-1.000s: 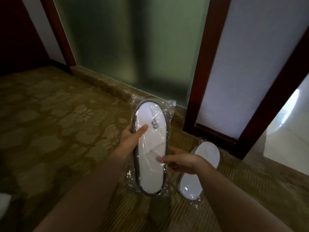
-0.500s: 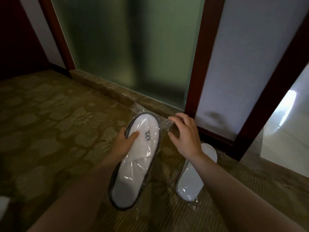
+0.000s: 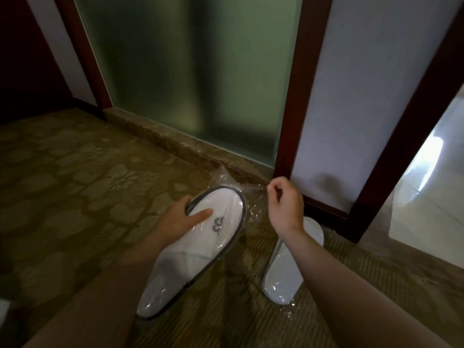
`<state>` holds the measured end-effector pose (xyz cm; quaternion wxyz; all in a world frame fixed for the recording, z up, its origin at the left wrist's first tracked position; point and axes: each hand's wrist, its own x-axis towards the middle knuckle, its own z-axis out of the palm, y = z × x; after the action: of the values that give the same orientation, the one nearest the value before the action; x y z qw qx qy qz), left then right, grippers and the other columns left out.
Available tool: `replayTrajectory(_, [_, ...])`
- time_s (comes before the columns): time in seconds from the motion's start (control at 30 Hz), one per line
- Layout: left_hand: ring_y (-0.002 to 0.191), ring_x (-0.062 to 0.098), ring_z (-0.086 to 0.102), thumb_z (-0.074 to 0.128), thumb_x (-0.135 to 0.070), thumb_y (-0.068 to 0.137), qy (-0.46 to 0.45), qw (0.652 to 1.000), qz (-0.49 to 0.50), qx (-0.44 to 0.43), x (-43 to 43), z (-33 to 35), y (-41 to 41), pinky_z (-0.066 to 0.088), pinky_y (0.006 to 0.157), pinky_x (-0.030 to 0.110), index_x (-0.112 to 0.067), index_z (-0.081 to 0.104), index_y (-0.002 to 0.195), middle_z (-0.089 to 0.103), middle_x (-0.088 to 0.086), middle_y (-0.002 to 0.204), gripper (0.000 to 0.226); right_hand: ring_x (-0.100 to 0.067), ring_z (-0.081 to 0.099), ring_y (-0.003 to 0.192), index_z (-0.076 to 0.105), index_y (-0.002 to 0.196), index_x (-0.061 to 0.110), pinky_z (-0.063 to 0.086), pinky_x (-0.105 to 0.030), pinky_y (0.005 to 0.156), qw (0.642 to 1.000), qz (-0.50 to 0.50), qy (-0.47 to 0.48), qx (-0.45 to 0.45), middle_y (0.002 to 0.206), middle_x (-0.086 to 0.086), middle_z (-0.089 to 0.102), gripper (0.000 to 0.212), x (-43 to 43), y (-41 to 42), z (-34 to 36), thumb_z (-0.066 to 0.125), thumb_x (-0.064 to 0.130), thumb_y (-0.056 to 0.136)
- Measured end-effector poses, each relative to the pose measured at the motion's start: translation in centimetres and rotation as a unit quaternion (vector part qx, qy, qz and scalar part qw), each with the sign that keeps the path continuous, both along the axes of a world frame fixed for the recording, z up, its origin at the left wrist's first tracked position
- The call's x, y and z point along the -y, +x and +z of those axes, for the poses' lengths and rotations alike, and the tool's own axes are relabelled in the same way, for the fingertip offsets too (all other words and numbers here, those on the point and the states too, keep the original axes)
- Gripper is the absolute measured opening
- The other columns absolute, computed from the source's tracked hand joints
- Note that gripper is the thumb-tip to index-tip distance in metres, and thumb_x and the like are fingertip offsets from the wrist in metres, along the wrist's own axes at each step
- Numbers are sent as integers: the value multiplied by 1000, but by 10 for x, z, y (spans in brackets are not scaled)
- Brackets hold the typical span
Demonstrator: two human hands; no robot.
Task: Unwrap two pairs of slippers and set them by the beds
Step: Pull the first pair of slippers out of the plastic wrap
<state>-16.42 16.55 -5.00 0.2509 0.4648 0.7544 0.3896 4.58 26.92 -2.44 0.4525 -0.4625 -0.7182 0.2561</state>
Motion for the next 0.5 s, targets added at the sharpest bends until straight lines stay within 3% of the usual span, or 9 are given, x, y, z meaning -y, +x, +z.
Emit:
replayTrajectory(0.07, [85,10,62,68,-54,71,17,999,-10,-30,-2,1,-1,49,65,24,-28,57,101,64,-9,92,40,-7,54,69,56,82,19,37,-17,57,995,-51,-79,-39,71,12,53,13,-2,4,-8,50,17,94])
replayTrajectory(0.17, [80,9,64,70,-55,68,26,998,-34,-40,-8,3,0,50,63,24,-35,59,90,67,-7,87,32,-20,57,82,60,87,15,41,-27,72,973,-129,-178,-65,81,2,58,13,-7,14,-19,50,19,94])
replayTrajectory(0.3, [85,16,66,72,-47,71,-2,997,-70,-28,-11,-5,3,57,77,38,-27,62,98,69,-3,93,34,-22,52,80,63,98,10,37,-28,72,953,-150,-261,-34,87,-5,57,17,-12,27,-27,48,16,93])
replayTrajectory(0.43, [110,23,60,68,-44,78,-52,996,-51,-49,-2,-19,-3,51,94,43,-14,51,129,61,6,124,62,-24,54,81,55,105,10,37,-27,69,974,-78,-189,100,100,-11,60,17,-7,37,-34,47,6,90])
replayTrajectory(0.5, [107,22,60,67,-45,78,-67,995,-47,-60,3,-27,-5,51,91,38,-14,51,129,61,5,123,62,-26,58,91,57,104,10,39,-26,72,981,-7,-152,117,99,-9,61,19,-3,34,-33,48,3,89])
